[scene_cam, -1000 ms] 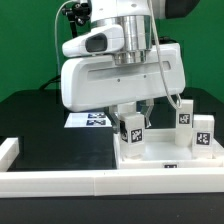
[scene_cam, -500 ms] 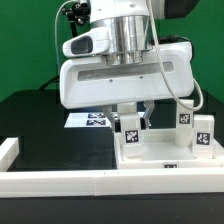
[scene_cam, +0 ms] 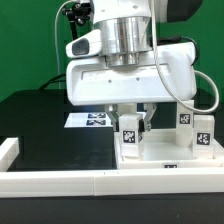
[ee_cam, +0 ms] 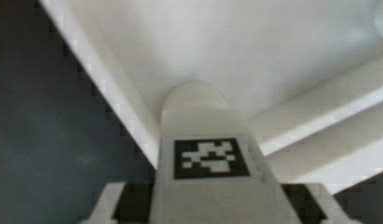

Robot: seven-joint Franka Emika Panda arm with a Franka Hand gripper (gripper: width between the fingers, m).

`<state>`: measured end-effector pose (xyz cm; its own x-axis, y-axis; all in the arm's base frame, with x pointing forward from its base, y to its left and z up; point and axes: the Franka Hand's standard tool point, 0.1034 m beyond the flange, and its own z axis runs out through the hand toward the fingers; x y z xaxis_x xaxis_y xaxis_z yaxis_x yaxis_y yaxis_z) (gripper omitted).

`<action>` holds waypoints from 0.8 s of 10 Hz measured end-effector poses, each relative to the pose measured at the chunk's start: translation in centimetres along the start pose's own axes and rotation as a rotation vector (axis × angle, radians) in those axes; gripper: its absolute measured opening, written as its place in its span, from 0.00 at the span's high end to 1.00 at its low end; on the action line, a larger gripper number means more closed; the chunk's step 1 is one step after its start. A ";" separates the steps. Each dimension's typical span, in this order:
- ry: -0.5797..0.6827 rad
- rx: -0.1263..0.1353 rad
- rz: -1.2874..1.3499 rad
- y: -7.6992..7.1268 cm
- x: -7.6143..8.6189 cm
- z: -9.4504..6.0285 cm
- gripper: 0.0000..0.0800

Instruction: Assemble square table

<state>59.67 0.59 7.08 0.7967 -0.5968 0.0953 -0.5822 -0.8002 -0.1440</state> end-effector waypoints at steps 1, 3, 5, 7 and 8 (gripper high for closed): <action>-0.004 0.005 0.124 0.0 0.0 0.0 0.64; -0.013 0.017 0.286 0.1 0.0 0.0 0.64; -0.014 0.018 0.385 0.1 0.0 0.0 0.64; -0.016 0.018 0.329 0.0 -0.1 0.1 0.63; -0.033 0.007 0.309 -0.4 -0.7 0.2 0.33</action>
Offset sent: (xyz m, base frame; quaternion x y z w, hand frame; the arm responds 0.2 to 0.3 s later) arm 0.0027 -0.0019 -0.0039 -0.0157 -0.0109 0.1424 0.9896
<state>59.37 1.30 6.91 0.5871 -0.8094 0.0144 -0.7965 -0.5808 -0.1680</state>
